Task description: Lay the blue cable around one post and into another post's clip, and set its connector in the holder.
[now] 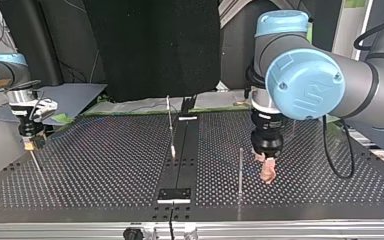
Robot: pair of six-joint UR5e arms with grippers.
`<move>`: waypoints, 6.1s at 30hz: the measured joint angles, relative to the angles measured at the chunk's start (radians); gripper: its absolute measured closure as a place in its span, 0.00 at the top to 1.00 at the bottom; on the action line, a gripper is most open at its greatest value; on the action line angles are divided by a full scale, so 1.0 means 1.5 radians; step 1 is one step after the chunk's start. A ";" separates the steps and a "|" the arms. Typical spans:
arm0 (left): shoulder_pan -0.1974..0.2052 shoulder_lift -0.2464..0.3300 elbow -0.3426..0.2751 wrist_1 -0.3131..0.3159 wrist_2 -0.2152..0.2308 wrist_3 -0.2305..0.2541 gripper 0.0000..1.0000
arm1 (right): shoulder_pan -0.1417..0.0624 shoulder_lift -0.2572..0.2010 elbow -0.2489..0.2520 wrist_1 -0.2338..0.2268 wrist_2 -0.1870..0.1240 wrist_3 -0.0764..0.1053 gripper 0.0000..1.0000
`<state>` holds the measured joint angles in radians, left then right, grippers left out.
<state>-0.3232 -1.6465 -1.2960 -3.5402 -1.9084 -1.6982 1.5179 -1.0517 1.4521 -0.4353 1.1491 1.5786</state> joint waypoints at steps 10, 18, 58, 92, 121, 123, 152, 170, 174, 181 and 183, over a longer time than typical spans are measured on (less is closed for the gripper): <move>-0.001 0.000 0.000 0.003 0.052 -0.008 1.00 | 0.000 0.000 0.000 0.000 0.000 -0.001 0.99; -0.001 0.000 0.000 0.003 0.061 -0.008 1.00 | 0.000 0.000 0.000 0.000 0.000 -0.001 0.99; -0.026 0.010 -0.043 0.045 0.025 -0.025 1.00 | 0.003 0.000 0.000 0.003 0.000 -0.003 0.99; -0.053 0.080 -0.226 0.229 0.054 -0.098 1.00 | 0.006 0.000 0.000 0.000 0.000 -0.001 0.99; -0.070 0.050 -0.398 0.400 0.076 -0.080 1.00 | 0.008 0.000 0.000 0.000 0.001 -0.001 0.99; -0.072 0.049 -0.407 0.410 0.072 -0.071 1.00 | 0.008 0.000 0.000 -0.001 0.001 -0.002 0.99; -0.100 0.032 -0.562 0.565 0.059 -0.029 1.00 | 0.014 0.000 0.000 -0.003 0.001 -0.001 0.99; -0.101 0.030 -0.661 0.663 0.060 -0.027 1.00 | 0.017 0.000 0.000 -0.003 0.001 -0.002 0.99; -0.101 0.030 -0.686 0.690 0.059 -0.030 1.00 | 0.018 0.000 0.000 -0.003 0.001 -0.002 0.99; -0.101 0.030 -0.725 0.733 0.053 -0.030 1.00 | 0.019 0.000 0.000 -0.003 0.001 -0.001 0.99; -0.102 0.030 -0.729 0.744 0.052 -0.030 1.00 | 0.019 0.000 0.000 -0.003 0.001 -0.001 0.99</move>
<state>-0.4755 -1.6020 -2.3901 -2.4247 -1.8299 -1.7438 1.5459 -1.0517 1.4520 -0.4404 1.1509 1.5769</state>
